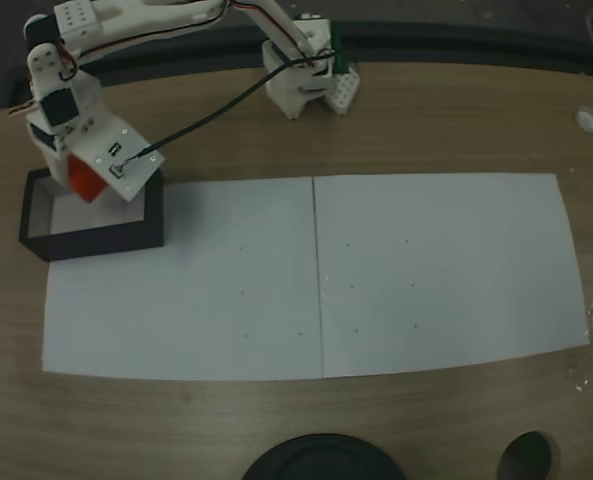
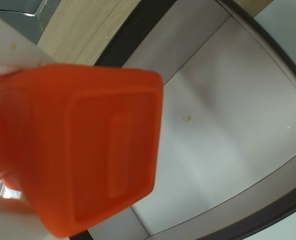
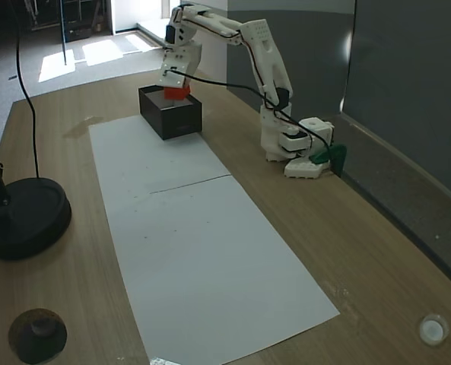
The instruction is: Grab a orange square and put it in the box.
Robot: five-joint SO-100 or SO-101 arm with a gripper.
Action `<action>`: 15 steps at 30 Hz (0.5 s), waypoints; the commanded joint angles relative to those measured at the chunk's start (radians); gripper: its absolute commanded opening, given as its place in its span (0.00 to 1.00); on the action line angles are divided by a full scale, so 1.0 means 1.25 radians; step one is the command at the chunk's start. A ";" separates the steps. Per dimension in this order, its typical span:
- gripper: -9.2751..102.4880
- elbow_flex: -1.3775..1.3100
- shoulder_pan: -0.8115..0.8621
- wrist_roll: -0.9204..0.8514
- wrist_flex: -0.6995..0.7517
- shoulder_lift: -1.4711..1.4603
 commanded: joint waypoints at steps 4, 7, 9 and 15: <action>0.45 -0.028 -0.010 -0.005 -0.006 0.009; 0.45 -0.059 -0.015 0.002 -0.001 0.010; 0.44 -0.091 -0.023 0.005 0.017 0.011; 0.14 -0.169 -0.102 0.124 0.067 0.125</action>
